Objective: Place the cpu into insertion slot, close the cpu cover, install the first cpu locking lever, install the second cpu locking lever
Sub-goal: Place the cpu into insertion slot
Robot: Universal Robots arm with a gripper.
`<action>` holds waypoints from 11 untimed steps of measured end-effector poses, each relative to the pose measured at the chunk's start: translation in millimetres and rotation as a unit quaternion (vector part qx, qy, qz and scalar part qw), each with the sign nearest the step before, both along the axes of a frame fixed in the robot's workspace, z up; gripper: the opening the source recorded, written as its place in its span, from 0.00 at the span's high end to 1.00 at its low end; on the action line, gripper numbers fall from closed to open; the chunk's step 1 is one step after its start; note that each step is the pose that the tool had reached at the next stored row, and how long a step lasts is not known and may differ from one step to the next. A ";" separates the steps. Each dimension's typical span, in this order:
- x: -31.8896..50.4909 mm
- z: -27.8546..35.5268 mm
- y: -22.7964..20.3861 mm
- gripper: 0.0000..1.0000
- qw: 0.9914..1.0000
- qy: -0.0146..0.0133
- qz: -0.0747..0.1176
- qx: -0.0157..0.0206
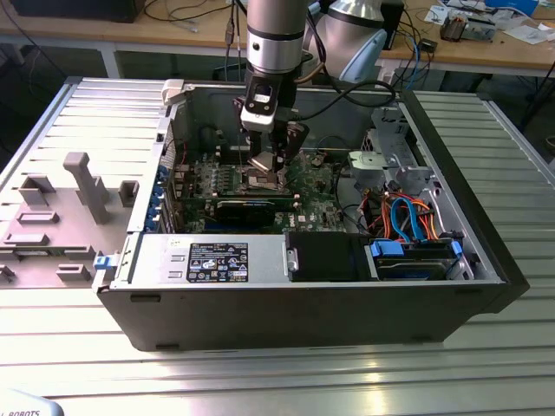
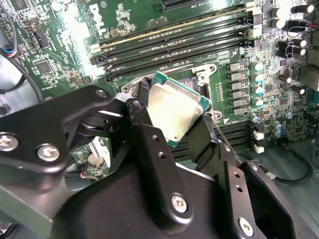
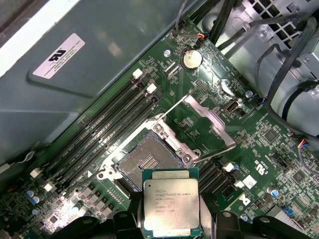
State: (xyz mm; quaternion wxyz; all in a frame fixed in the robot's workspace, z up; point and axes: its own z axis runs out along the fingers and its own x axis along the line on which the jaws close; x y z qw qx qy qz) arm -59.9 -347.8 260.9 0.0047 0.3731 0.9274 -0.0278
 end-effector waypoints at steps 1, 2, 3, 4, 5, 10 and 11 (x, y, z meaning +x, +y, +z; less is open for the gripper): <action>0.0 0.0 0.0 0.45 1.000 0.000 0.000 0.000; 0.0 0.0 0.0 0.45 1.000 0.000 -0.001 0.000; 0.0 0.0 0.0 0.45 1.000 0.000 -0.001 0.000; 0.0 0.0 0.0 0.45 1.000 0.000 -0.002 0.000; 0.0 0.0 0.0 0.45 1.000 0.000 -0.002 -0.001; 0.0 -0.1 0.0 0.45 1.000 0.000 -0.005 -0.001; 0.0 -0.1 0.0 0.45 1.000 0.000 -0.005 -0.001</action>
